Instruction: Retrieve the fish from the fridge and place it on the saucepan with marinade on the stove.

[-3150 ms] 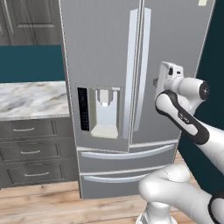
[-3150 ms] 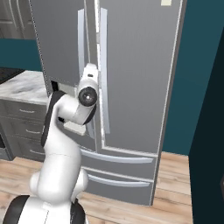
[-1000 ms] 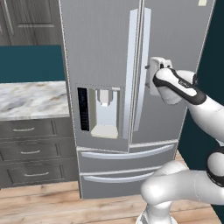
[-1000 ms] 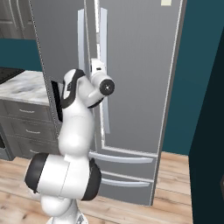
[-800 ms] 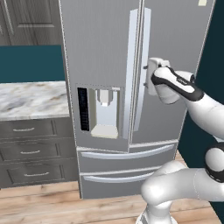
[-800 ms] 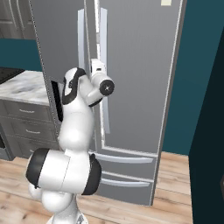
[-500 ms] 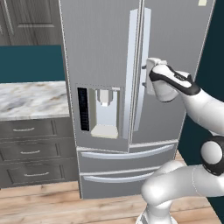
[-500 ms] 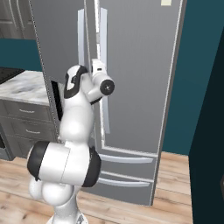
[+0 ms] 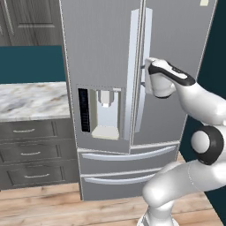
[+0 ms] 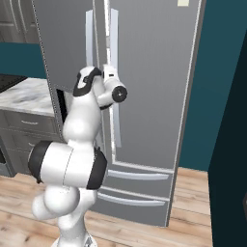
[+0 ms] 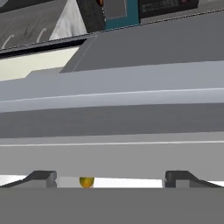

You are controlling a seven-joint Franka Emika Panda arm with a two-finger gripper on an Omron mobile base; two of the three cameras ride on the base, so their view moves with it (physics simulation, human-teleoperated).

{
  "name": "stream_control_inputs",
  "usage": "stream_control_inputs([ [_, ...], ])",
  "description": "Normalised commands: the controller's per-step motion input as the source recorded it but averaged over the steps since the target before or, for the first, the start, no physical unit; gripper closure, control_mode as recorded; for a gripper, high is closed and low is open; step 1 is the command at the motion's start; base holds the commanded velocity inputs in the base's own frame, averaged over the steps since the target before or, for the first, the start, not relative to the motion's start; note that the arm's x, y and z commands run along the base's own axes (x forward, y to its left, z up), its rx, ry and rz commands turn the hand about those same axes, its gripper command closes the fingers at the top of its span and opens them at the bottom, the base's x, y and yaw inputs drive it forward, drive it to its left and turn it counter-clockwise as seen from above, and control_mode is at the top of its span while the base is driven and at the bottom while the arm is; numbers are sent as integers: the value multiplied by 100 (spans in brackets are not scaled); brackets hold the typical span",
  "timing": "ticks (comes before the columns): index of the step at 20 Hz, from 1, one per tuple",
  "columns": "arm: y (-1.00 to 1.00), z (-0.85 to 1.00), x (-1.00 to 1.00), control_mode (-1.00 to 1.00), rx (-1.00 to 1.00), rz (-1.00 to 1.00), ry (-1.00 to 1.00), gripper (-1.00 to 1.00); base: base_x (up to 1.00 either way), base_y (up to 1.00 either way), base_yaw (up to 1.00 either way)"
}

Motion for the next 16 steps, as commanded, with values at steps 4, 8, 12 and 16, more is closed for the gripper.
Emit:
stream_control_inputs([
  [4,0,-8,30,-100,0,0,0,-100,0,0,0],
  [8,0,-8,29,-100,0,0,0,-100,0,0,0],
  [12,0,-9,29,-100,0,0,0,-100,0,0,0],
  [16,0,-7,28,-100,0,0,0,-100,0,0,0],
])
